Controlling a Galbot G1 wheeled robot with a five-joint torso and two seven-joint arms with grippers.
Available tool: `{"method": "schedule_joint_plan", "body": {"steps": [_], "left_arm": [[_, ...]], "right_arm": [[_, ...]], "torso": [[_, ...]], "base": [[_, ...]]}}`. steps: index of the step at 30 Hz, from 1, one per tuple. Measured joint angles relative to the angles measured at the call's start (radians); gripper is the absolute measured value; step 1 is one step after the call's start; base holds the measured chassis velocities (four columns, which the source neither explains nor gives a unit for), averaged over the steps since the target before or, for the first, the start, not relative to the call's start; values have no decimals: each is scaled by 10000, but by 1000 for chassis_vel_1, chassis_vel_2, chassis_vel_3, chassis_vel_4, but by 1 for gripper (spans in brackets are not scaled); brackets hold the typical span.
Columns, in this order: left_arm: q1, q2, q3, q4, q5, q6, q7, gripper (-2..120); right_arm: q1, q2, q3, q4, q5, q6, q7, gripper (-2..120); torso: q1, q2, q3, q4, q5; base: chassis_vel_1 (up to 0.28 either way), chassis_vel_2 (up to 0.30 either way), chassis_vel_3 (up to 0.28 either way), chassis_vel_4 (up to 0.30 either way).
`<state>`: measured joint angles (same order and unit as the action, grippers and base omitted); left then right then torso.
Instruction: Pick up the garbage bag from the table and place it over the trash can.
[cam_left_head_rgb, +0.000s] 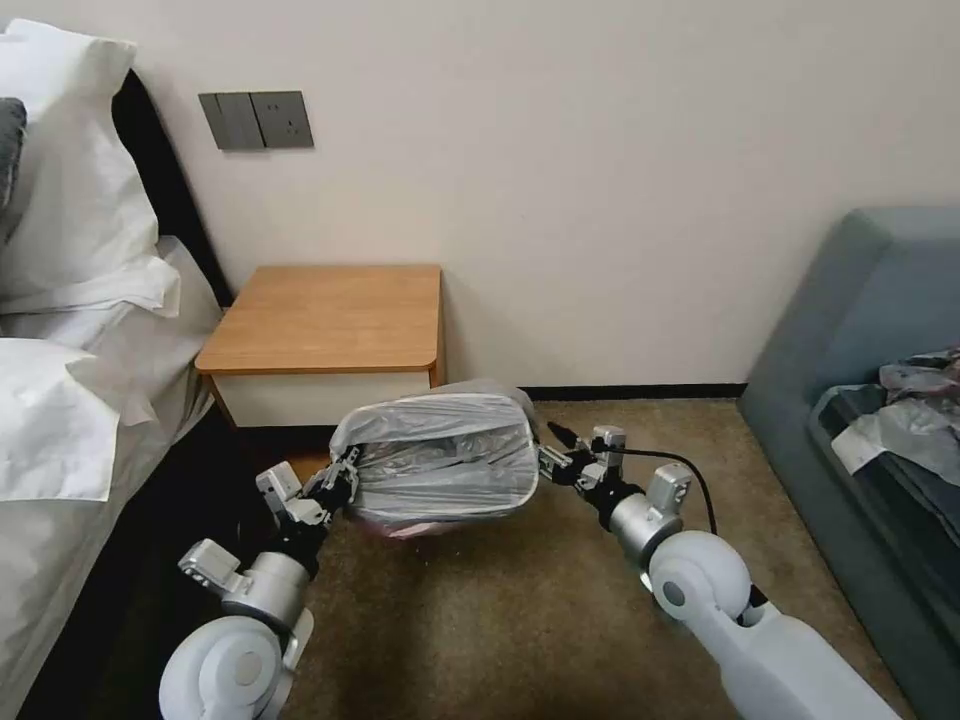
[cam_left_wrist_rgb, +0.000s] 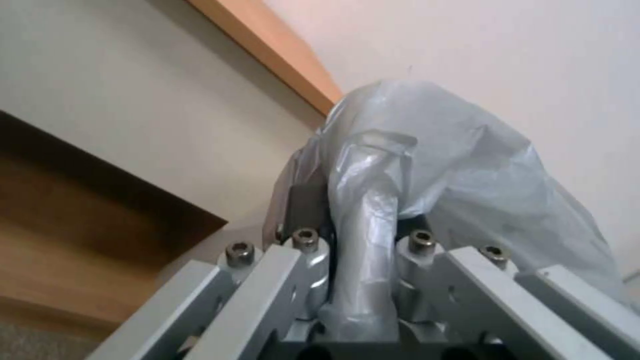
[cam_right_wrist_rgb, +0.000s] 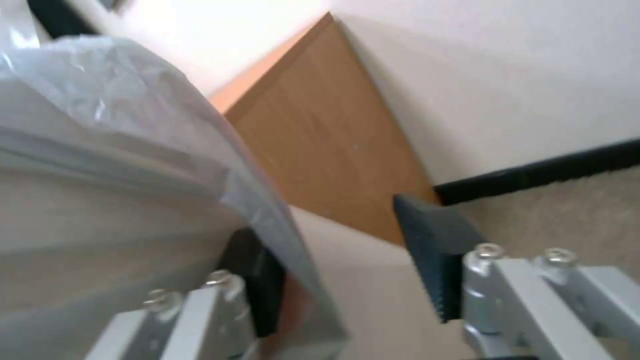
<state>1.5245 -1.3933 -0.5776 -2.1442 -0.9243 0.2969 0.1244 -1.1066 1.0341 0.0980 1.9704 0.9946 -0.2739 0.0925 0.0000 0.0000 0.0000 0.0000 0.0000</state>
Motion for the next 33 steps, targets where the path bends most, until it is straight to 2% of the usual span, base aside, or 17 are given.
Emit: {"method": "schedule_joint_plan", "body": {"steps": [1,4,5,7,9,12,22,33], "left_arm": [[0,0,0,0,0,0,0,5],[69,52,28,80,0,-42,359,5],[69,52,28,80,0,-42,359,5],[71,84,49,145,0,-69,447,5],[71,111,52,159,2,-71,488,5],[88,171,72,166,17,-70,810,5],[98,175,171,342,12,-319,1792,6],[94,164,179,327,-325,-507,2047,7]], "right_arm": [[0,0,0,0,0,0,0,43],[108,230,16,52,486,-299,298,28],[108,230,16,52,486,-299,298,28],[97,337,16,48,309,-339,304,17],[80,357,13,26,173,-355,303,14],[74,362,-16,-87,-250,-487,362,0],[275,328,-54,-290,-286,-1420,1195,0],[505,173,-201,-663,-660,-1849,1510,0]], "torso": [[0,0,0,0,0],[0,0,0,1,0],[0,0,0,1,0],[0,0,0,0,-1],[0,0,0,0,-1],[0,0,0,0,-1],[0,0,0,0,0],[0,0,0,0,0]], "base": [[0,0,0,0],[0,0,0,0],[0,0,0,0],[0,0,0,0],[0,0,0,0],[0,0,0,0],[0,0,0,0],[0,0,0,0]]}}
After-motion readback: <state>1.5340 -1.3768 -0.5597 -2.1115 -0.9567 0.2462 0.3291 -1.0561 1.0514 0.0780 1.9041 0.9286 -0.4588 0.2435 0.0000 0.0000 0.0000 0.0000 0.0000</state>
